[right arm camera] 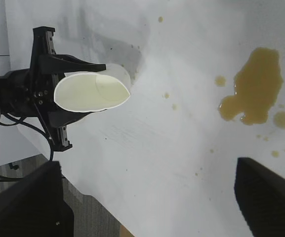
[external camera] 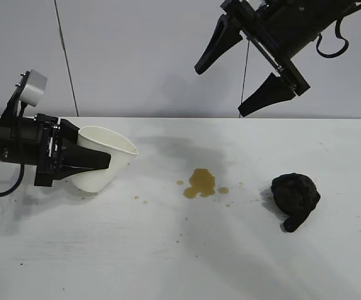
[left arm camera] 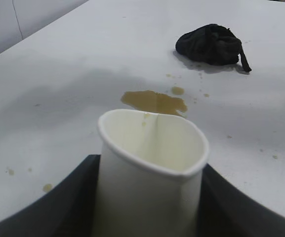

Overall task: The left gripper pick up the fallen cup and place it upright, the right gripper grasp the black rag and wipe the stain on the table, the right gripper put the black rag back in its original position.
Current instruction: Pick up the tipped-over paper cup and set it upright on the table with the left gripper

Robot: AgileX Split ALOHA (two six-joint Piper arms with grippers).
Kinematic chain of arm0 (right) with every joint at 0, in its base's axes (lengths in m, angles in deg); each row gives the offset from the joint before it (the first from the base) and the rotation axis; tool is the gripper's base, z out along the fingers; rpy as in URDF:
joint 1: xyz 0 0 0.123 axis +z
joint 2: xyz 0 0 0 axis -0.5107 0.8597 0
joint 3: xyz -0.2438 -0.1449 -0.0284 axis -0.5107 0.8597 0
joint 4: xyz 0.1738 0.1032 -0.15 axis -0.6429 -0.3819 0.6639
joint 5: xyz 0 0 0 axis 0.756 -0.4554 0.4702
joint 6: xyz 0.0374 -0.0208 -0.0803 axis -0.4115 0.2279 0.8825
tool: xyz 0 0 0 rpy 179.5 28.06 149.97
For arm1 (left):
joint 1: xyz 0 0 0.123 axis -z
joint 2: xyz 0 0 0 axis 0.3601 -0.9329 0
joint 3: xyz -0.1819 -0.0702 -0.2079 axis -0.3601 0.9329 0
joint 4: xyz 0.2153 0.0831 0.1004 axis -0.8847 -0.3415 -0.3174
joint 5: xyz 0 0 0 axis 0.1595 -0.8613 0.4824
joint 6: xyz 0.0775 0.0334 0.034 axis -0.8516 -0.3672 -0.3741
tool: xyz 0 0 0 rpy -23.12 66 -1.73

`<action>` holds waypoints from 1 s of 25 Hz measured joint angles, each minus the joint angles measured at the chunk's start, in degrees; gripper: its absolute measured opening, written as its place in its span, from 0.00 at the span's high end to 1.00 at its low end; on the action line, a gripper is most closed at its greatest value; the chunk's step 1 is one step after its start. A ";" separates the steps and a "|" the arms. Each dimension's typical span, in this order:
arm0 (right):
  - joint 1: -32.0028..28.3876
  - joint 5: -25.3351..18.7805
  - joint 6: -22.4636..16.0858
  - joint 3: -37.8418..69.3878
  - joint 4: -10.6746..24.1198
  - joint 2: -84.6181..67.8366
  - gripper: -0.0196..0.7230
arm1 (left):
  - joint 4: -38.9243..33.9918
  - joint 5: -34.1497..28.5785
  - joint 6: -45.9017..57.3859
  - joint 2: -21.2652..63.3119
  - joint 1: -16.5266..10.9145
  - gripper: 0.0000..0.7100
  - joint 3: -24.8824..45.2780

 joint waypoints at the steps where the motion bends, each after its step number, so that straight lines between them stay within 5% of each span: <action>1: -0.07 0.00 0.00 0.00 0.13 0.00 0.10 | 0.00 -0.02 0.00 0.00 0.00 0.48 0.00; 25: -0.61 0.12 -0.11 0.00 3.34 0.00 0.10 | 0.73 -0.83 1.01 -3.36 0.00 0.44 -2.22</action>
